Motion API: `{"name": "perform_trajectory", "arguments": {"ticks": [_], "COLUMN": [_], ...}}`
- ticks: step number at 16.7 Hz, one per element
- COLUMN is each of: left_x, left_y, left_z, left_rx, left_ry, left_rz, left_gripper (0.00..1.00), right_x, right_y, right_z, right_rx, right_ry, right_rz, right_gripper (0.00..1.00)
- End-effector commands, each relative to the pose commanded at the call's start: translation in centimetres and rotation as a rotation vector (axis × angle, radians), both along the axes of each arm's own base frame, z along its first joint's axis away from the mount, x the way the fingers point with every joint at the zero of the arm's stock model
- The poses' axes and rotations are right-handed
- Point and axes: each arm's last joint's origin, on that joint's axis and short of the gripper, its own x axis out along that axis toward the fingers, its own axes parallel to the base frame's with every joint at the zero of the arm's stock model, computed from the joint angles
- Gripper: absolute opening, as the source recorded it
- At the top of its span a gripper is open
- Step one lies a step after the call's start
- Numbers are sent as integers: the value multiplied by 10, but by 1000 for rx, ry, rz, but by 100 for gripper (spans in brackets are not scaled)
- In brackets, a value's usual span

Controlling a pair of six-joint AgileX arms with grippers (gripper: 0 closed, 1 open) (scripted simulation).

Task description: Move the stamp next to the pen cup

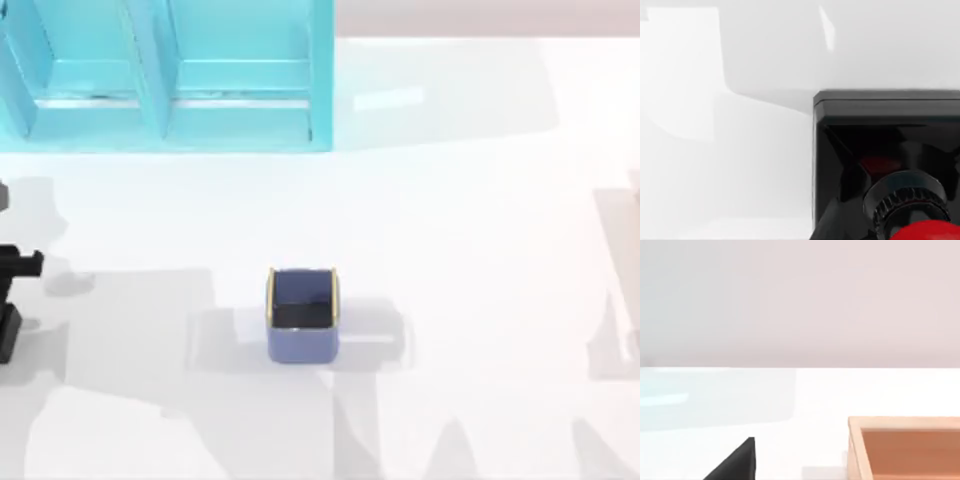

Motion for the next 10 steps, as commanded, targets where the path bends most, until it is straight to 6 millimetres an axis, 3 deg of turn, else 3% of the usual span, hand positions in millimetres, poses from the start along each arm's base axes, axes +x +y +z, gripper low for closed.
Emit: {"name": "perform_trajectory", "arguments": {"ticks": [4,10], "left_x": [0,0], "left_y": [0,0], "left_z": [0,0], "left_rx": [0,0], "left_ry": [0,0], "left_rz": [0,0], "left_gripper": [2,0], "right_x": [0,0], "right_y": [0,0], "right_z": [0,0], "right_rx": [0,0], "right_ry": [0,0], "right_rz": [0,0], "right_gripper": [100,100]}}
